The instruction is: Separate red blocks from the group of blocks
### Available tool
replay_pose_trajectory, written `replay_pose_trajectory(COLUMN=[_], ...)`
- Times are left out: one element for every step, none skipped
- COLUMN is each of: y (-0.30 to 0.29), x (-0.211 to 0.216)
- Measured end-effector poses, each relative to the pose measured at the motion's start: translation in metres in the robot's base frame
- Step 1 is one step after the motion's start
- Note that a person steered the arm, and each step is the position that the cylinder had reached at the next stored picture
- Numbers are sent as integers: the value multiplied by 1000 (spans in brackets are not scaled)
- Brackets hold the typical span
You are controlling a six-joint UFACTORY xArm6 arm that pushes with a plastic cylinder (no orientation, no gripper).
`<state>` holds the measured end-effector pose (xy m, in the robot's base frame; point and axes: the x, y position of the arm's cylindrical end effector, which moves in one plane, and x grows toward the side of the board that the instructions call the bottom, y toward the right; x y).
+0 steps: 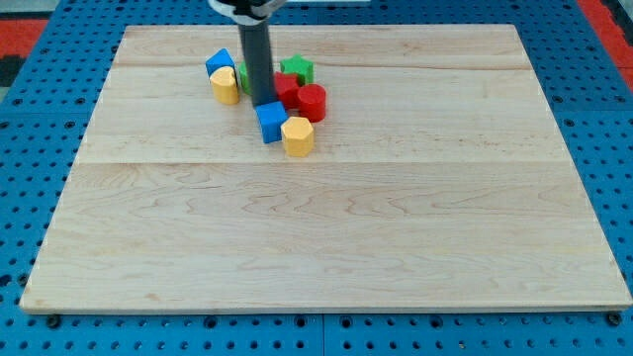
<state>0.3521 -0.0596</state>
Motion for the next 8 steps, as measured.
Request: replay_pose_trajectory(y=[-31,-109,-149,-145,-118,-56,15,74], x=[0,0,-18,-39,-48,-44,-23,-12])
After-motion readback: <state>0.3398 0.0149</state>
